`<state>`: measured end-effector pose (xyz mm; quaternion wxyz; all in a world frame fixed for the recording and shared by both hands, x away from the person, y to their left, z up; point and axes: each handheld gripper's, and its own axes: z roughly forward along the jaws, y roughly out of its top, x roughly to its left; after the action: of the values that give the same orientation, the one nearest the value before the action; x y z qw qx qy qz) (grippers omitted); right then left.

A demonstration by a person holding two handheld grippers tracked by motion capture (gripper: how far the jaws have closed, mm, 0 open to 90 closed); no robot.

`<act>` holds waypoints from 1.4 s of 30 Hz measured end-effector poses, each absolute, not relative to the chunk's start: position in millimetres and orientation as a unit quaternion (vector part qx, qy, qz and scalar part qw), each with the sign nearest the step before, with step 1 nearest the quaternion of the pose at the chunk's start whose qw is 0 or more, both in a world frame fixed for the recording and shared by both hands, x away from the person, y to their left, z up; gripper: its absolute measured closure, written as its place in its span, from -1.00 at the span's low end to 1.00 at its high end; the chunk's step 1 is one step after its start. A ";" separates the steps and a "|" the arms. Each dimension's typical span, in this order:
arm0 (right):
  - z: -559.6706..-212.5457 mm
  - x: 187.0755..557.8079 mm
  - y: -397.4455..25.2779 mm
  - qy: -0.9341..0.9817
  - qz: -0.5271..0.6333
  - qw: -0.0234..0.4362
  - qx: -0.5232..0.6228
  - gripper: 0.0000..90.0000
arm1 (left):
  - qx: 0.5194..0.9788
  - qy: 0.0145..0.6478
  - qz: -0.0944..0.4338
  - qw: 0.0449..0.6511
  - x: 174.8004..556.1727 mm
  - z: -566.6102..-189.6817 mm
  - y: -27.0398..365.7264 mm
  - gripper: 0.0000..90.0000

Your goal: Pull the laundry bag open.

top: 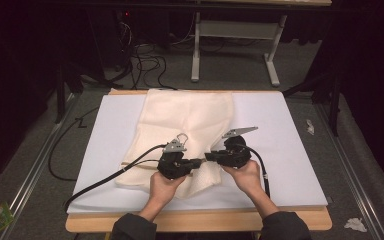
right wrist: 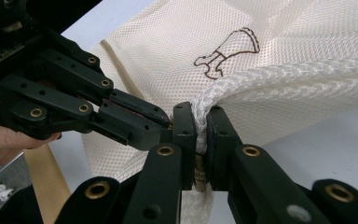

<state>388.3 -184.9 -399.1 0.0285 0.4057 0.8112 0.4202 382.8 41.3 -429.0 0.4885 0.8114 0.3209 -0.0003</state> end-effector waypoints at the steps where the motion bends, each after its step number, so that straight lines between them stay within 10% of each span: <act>1: -399.3 388.3 -185.4 0.812 0.420 0.029 0.405 0.91 | 0.812 0.321 -0.002 0.488 383.0 -429.1 40.9 0.94; 42: -395.8 382.8 -201.7 0.811 0.421 0.033 0.405 0.91 | 0.826 0.314 0.020 0.467 379.5 -423.5 49.4 0.94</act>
<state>382.8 -201.7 -395.8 0.0331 0.4054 0.8105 0.4215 379.5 49.4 -423.5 0.4673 0.8261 0.3142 0.0203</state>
